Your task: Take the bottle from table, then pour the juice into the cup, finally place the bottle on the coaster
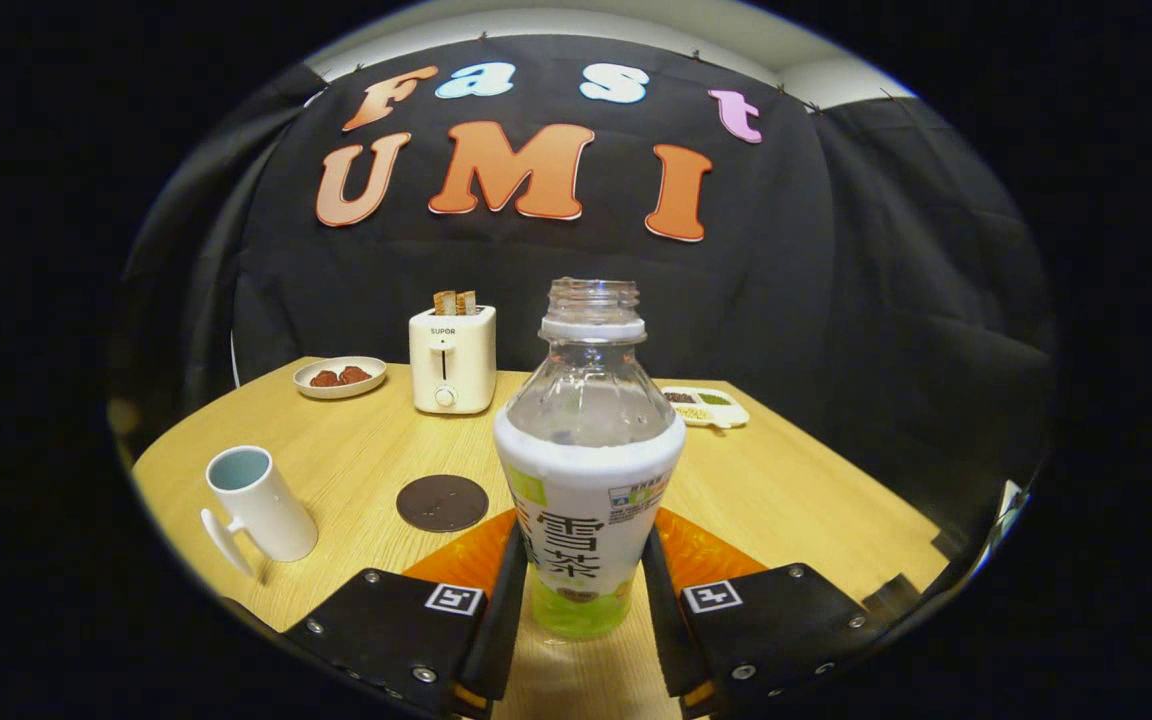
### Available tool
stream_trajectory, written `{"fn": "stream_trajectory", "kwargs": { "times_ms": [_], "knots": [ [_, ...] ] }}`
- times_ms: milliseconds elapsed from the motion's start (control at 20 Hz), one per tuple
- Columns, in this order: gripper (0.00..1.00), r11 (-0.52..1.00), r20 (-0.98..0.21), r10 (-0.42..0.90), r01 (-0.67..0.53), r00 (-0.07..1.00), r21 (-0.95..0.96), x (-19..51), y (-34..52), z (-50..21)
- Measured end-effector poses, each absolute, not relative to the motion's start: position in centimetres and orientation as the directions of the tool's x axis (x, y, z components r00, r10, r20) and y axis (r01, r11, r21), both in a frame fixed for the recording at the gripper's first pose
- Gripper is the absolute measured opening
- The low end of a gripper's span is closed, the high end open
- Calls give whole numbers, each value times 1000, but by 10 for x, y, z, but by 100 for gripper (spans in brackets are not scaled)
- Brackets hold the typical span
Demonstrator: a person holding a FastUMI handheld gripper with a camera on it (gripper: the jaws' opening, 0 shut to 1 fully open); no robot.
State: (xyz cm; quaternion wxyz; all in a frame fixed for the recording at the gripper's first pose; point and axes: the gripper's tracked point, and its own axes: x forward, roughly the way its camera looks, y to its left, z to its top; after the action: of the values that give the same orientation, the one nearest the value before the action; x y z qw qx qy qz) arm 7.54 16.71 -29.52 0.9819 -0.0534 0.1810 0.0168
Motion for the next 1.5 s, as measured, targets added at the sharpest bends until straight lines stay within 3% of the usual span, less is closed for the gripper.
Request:
{"fn": "stream_trajectory", "kwargs": {
  "times_ms": [650,900,1500],
  "knots": [
    [58,802,-289,31,-197,957,-564,78,258,-226],
    [58,638,-213,7,-168,977,-751,88,275,-213],
    [58,361,-162,-15,-145,987,-921,106,276,-208]
  ]
}}
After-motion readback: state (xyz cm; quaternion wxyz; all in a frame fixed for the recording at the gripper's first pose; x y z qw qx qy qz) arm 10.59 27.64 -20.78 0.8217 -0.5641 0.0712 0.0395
